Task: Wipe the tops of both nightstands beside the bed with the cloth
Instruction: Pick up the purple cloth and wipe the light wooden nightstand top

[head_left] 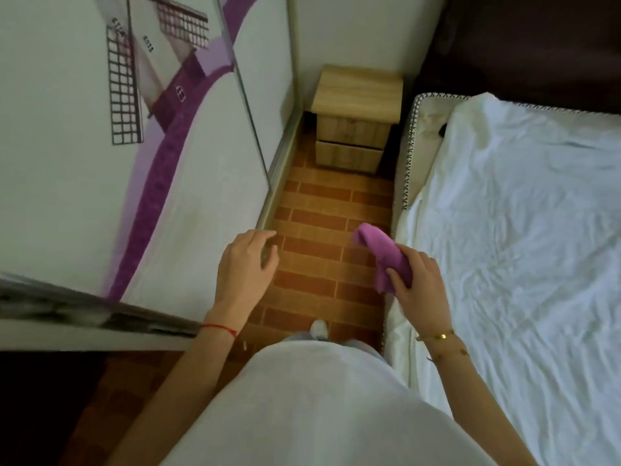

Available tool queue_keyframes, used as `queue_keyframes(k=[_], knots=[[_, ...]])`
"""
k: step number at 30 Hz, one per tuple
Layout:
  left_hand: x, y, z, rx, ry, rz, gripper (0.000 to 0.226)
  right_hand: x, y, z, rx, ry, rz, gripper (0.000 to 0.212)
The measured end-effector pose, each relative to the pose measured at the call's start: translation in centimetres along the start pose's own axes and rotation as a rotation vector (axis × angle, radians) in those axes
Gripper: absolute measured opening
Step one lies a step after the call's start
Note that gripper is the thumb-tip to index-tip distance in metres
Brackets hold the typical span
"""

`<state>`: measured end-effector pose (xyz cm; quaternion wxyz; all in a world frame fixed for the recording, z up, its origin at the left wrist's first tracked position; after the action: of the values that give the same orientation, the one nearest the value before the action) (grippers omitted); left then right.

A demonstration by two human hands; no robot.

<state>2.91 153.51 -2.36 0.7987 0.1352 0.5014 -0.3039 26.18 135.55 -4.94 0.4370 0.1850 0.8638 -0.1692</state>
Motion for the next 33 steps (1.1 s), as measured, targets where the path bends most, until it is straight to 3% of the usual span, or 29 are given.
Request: queue_keyframes(k=[21,33], knots=[[-0.2,46.9,8.6,0.099,-0.004,-0.042,0.029,-13.4,43.0,9.9,0.017,0.014,0.015,0.042],[-0.8,69.0,8.0,0.126,-0.007,-0.085,0.031,-15.8,64.9,11.2,0.044,-0.004,-0.008,0.041]])
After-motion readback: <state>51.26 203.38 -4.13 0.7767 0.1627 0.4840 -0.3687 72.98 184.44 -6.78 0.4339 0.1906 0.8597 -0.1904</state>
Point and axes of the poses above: each hand's wrist, its own y-axis towards the middle knuckle, its own x-axis out of the palm, z = x × y, the point moved 1 cm from there along y, towards the middle knuckle, and after that the axes turned 15 degrees about -z, right-handed, at the moved point
